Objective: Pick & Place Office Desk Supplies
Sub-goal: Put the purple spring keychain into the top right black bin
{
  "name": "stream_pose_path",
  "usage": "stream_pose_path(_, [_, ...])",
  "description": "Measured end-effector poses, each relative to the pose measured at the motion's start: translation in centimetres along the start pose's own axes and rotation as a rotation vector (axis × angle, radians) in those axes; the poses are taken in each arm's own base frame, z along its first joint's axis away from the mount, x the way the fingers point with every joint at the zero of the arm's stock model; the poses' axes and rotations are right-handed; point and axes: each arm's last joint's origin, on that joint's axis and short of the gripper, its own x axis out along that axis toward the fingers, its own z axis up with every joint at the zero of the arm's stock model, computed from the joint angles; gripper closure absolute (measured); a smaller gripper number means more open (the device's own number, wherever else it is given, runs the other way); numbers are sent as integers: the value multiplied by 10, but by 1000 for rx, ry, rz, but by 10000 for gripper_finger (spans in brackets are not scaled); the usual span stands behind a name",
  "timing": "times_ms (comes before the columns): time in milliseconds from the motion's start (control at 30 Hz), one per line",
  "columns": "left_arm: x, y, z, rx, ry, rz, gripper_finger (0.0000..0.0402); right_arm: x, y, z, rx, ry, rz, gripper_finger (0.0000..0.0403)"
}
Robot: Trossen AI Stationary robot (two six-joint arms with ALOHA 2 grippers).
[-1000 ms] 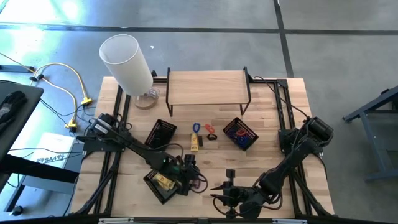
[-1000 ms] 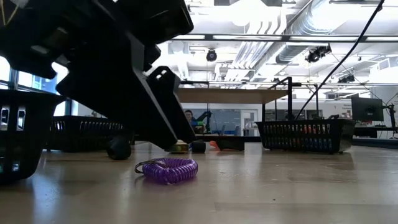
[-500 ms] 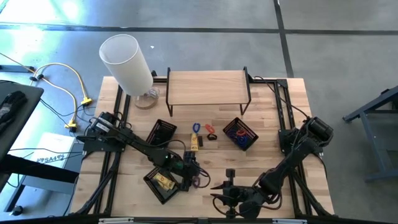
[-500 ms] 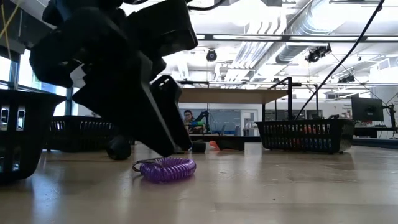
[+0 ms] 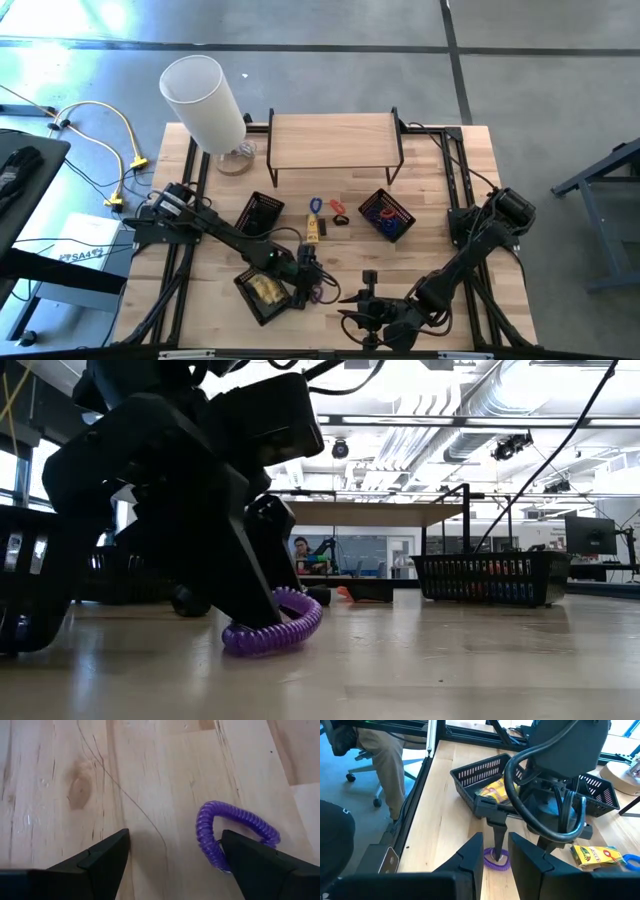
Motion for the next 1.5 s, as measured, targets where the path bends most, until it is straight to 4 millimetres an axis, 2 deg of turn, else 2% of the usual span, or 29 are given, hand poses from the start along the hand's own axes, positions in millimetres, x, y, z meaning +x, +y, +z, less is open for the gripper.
stream_pose_path(100, [0,0,-1,2,5,7,124,0,0,0,-1,1,0,325])
stream_pose_path(567, [0,0,-1,21,11,11,300,0,0,0,-3,2,0,325])
stream_pose_path(833, [-5,-4,0,55,7,-15,366,0,0,-1,0,13,17,325])
stream_pose_path(1000, [-24,-4,4,57,7,-24,381,0,3,-2,5,54,123,325])
stream_pose_path(1233, [-60,-3,16,66,-46,56,384,0,4,-3,79,66,134,325])
stream_pose_path(1400, [-93,-5,18,106,-61,94,385,4,-1,-1,257,72,98,325])
stream_pose_path(1500, [-114,-7,21,117,-108,151,386,15,-10,-2,339,90,70,325])
